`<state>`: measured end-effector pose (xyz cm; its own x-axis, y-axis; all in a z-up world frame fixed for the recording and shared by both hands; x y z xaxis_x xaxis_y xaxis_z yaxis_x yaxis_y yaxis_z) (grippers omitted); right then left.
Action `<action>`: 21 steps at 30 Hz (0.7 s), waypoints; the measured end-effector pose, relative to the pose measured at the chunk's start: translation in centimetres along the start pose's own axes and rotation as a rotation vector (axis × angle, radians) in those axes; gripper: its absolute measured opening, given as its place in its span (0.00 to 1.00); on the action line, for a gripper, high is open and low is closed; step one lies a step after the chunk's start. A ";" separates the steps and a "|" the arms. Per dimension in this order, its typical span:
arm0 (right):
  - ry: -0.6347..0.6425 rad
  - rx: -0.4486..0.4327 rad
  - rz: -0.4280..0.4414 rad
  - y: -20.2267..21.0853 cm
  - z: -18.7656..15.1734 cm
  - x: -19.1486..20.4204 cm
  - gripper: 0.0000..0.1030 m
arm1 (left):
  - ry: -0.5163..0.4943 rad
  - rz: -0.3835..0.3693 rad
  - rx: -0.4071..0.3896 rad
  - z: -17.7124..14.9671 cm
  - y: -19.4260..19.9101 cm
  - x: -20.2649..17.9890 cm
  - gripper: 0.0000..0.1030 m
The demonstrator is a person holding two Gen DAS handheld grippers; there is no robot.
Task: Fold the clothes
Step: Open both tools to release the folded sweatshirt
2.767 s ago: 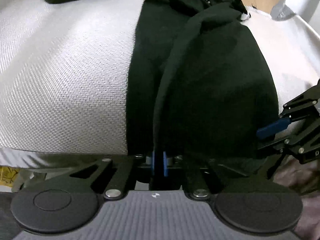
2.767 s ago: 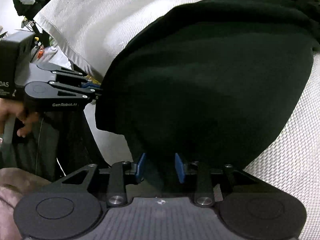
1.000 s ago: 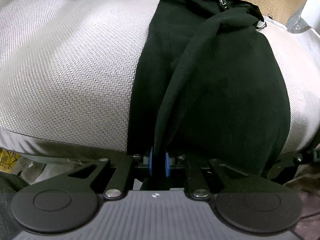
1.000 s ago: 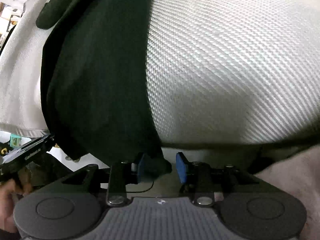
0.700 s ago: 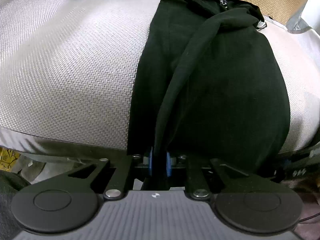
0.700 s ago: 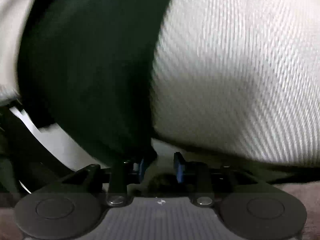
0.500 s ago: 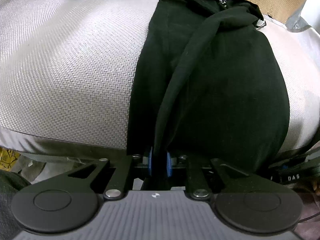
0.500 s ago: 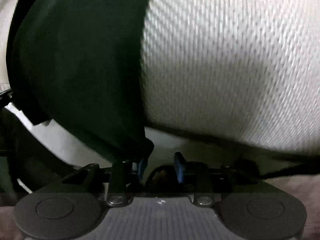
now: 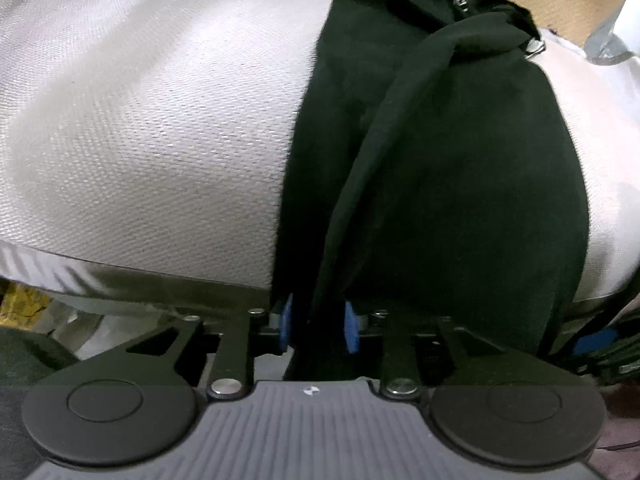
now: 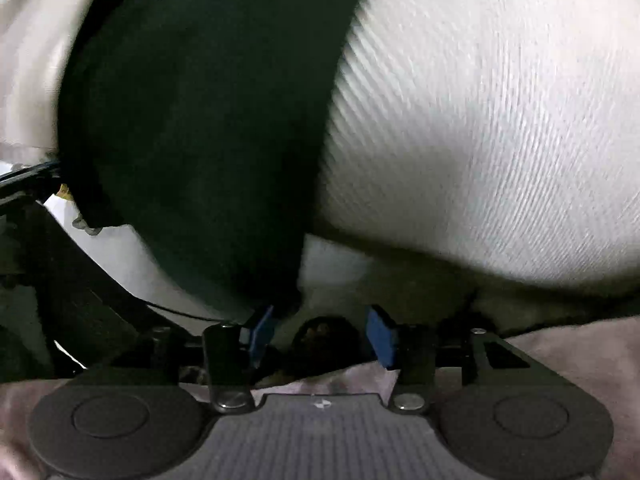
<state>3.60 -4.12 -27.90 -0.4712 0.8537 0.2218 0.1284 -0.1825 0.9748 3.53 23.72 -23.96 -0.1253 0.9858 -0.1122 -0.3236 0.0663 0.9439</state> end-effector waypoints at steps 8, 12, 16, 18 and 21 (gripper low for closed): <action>0.108 -0.270 -0.013 9.0 2.8 -0.4 0.53 | -0.024 0.152 -0.075 1.0 4.2 0.9 0.35; 0.088 -0.400 -0.023 12.9 5.9 -4.4 0.53 | -0.039 0.197 -0.137 1.9 6.9 1.2 0.33; 0.067 -0.479 -0.025 13.0 9.7 -4.8 0.53 | -0.073 0.088 -0.204 3.4 9.2 0.3 0.34; 0.053 -0.512 -0.041 13.2 11.6 -5.4 0.53 | -0.098 0.047 -0.227 4.8 9.2 -1.3 0.35; 0.031 -0.542 -0.051 13.9 13.2 -6.2 0.53 | -0.135 0.010 -0.249 7.8 8.1 -4.1 0.37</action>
Point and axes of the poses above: each gripper's, at about its wrist camera, not at the fingertips, and y roughly against the way its jaws point, x to its left, z to its top, the point moved 5 cm from there along -y, roughly the way its jaws point, and after that the axes turned 10 degrees about x, right-handed, at the moved point
